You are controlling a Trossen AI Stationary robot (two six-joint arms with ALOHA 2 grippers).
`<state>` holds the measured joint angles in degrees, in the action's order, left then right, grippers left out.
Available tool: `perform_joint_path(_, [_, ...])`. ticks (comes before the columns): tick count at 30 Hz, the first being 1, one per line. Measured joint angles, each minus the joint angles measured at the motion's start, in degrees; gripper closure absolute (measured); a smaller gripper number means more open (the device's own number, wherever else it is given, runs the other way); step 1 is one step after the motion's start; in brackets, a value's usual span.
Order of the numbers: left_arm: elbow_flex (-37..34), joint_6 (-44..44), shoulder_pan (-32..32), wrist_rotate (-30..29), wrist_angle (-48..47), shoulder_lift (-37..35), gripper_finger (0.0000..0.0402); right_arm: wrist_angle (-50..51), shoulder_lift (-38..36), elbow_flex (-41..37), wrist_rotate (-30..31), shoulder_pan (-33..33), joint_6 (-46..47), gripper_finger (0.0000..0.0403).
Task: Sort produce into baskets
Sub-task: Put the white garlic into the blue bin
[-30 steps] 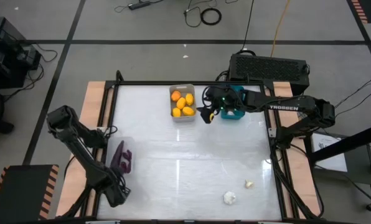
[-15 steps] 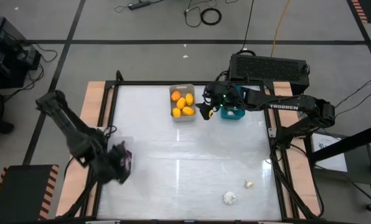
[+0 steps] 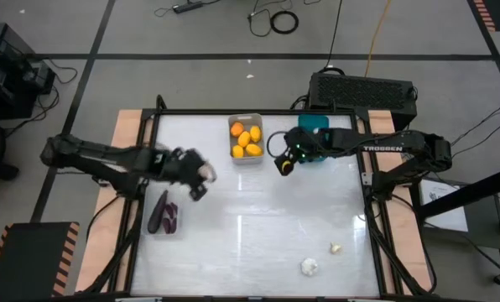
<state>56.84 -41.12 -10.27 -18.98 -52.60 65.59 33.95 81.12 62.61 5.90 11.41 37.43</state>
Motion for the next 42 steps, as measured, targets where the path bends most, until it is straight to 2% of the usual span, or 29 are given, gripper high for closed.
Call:
perform_joint_path(4, [0.0,17.2,12.2,7.5,14.0,5.7,0.0236,6.3,0.0,0.0,0.9,-3.3,6.9,0.0099])
perform_joint_path(7, [0.0,25.5,20.3,17.3,27.0,12.1,0.0236,11.2,0.0,0.0,3.6,-7.0,14.1,0.0099])
perform_joint_path(12, [2.1,26.0,28.8,34.5,48.7,24.8,0.0236,19.7,-0.2,0.0,4.8,-14.2,27.8,0.0099])
perform_joint_path(15, [8.0,25.5,30.4,38.9,55.4,32.0,0.0236,24.2,-0.2,0.0,4.7,-19.1,36.5,0.0099])
perform_joint_path(21, [27.1,31.3,30.5,39.9,54.6,46.4,0.0236,29.1,-0.2,0.0,3.6,-28.6,54.0,0.0099])
perform_joint_path(26, [43.8,31.4,30.6,39.9,47.0,57.7,0.0236,27.0,-0.2,0.0,-1.9,-36.2,65.1,0.0099])
perform_joint_path(29, [51.2,31.4,30.6,39.8,45.5,63.1,0.0236,23.8,-0.2,0.0,-3.1,-40.8,71.4,0.0099])
perform_joint_path(35, [60.4,31.2,30.6,39.7,46.2,71.7,0.0236,20.7,-0.2,0.0,-2.9,-48.4,84.6,0.0099])
perform_joint_path(39, [61.5,31.5,30.6,38.8,47.0,74.4,0.0236,21.2,-0.2,0.0,-2.8,-52.0,91.6,0.0099])
perform_joint_path(42, [61.6,33.3,30.6,38.2,47.6,74.5,0.0228,21.0,-0.2,0.0,-2.8,-53.0,92.6,0.0099])
